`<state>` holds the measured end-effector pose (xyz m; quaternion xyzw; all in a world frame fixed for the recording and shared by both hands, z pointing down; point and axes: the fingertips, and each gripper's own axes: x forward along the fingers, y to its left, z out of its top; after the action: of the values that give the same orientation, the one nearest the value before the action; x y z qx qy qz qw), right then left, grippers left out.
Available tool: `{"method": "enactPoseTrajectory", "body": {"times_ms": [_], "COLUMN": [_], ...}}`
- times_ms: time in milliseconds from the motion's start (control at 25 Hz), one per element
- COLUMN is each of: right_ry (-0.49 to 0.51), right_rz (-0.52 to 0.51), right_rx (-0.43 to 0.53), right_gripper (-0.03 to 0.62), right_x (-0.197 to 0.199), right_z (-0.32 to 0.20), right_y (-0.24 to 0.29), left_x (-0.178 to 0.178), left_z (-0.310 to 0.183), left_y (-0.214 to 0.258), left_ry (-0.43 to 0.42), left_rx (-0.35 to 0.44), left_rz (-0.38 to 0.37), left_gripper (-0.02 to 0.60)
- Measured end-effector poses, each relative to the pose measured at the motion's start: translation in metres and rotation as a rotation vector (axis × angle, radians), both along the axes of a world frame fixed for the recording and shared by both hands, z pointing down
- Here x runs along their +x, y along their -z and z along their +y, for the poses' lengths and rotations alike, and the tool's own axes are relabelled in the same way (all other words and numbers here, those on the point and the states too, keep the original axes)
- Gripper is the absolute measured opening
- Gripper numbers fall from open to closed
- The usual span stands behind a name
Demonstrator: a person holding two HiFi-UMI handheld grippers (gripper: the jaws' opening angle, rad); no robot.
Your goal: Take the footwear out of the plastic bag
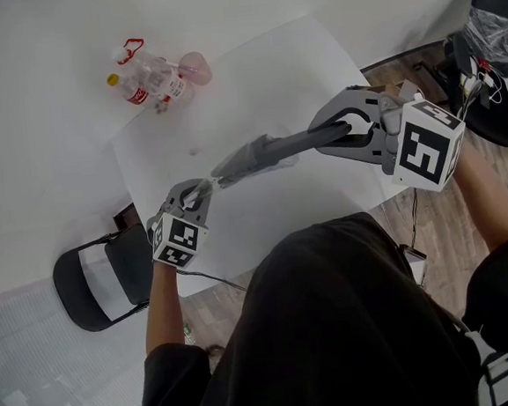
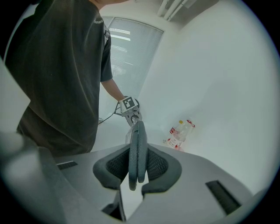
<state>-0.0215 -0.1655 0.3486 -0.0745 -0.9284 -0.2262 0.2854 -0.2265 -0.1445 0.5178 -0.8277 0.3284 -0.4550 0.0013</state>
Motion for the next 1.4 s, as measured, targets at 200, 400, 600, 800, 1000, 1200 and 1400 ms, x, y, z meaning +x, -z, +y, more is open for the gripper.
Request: {"method": "enactPoseTrajectory", "body": {"times_ms": [200,400,600,800,1000,1200,1400], "right_ry": [0.0,0.003,0.004,0.01,0.015,0.012,0.013], "right_rz": [0.001,0.002,-0.001,0.001,0.003,0.005,0.002], "right_rx": [0.001,0.007,0.012,0.012,0.011,0.017,0.015], "right_gripper": [0.075,0.075,0.075,0.075,0.075,0.075,0.075], "right_x": [0.0,0.0,0.0,0.001,0.0,0.001,0.003], "right_z": [0.001,0.001,0.001,0.001,0.001,0.0,-0.001], "right_y": [0.001,0.002,0.004,0.004,0.004,0.002,0.003], "left_x": [-0.001,-0.002,-0.005,-0.008,-0.009,-0.008,-0.011], "left_z": [0.002,0.002,0.003,0.003,0.004,0.003,0.004], "left_y": [0.0,0.001,0.002,0.001,0.001,-0.002,-0.003], "left_ry": [-0.001,0.001,0.007,0.014,0.017,0.02,0.025], "left_rx": [0.0,0.004,0.004,0.002,-0.002,-0.006,-0.012], "left_rz": [0.0,-0.002,-0.005,-0.008,-0.006,0.001,0.0], "left_gripper": [0.023,0.023,0.023,0.023,0.023,0.023,0.023]}}
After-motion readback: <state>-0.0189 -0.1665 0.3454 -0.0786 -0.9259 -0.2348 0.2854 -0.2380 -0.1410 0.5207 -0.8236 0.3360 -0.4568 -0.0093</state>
